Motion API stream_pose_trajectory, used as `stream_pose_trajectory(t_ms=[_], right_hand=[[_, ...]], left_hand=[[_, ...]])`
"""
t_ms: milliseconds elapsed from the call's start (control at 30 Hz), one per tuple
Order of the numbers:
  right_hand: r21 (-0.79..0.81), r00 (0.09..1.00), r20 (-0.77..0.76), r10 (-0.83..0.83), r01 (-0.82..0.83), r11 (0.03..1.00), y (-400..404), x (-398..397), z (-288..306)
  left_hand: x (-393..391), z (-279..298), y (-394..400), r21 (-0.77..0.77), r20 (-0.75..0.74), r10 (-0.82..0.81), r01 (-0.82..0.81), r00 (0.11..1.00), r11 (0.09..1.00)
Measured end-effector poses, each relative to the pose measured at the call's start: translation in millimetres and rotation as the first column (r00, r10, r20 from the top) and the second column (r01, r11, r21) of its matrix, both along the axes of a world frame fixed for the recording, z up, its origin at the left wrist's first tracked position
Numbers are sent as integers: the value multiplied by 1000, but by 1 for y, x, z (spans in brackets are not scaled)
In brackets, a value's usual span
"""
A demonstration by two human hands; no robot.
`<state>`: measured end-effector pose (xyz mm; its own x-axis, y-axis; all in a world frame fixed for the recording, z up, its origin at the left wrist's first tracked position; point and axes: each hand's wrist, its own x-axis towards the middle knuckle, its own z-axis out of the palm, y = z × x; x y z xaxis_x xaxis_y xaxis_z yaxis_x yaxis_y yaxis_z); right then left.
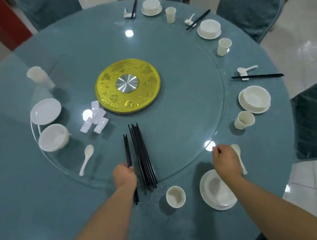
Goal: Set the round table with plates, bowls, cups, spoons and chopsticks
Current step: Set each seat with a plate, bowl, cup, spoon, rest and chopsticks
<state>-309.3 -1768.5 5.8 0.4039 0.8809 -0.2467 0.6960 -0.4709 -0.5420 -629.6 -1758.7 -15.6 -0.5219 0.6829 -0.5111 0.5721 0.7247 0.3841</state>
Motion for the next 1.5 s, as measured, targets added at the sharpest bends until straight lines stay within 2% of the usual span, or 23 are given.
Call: stream_pose_trajectory(t_ms=[200,400,600,867,1000,1100,1167,1233,1367,1500], right_hand=[[-18,998,-29,55,-56,998,-4,-44,1],[-42,992,22,122,-121,992,-16,-75,3],[-72,991,7,137,-136,988,-28,-83,4],[-80,994,10,107,-106,991,-31,-86,13],[-92,987,-30,156,-158,983,-27,-101,23],[-119,959,-146,245,-262,958,-21,-121,37],[-135,924,-255,284,-325,936,-17,-132,46],[-132,875,-399,275,-352,927,-16,-138,53],[-113,801,-572,173,-286,951,-14,-127,64],[-110,763,-640,91,-208,972,-17,-98,68]], left_hand=[[-16,7,-8,-130,22,-51,53,998,990],[-24,6,-9,-183,59,-90,99,994,978],[-27,3,-13,-148,49,-96,102,994,984],[-35,9,-3,-95,217,-86,108,972,990],[-26,26,7,-61,272,-117,139,955,988],[-4,42,14,-13,506,-40,54,862,998],[13,55,14,-3,686,4,-2,727,1000],[29,65,13,6,798,-4,-2,602,1000],[55,78,11,23,858,-19,-1,513,1000],[80,82,8,39,888,-42,16,458,999]])
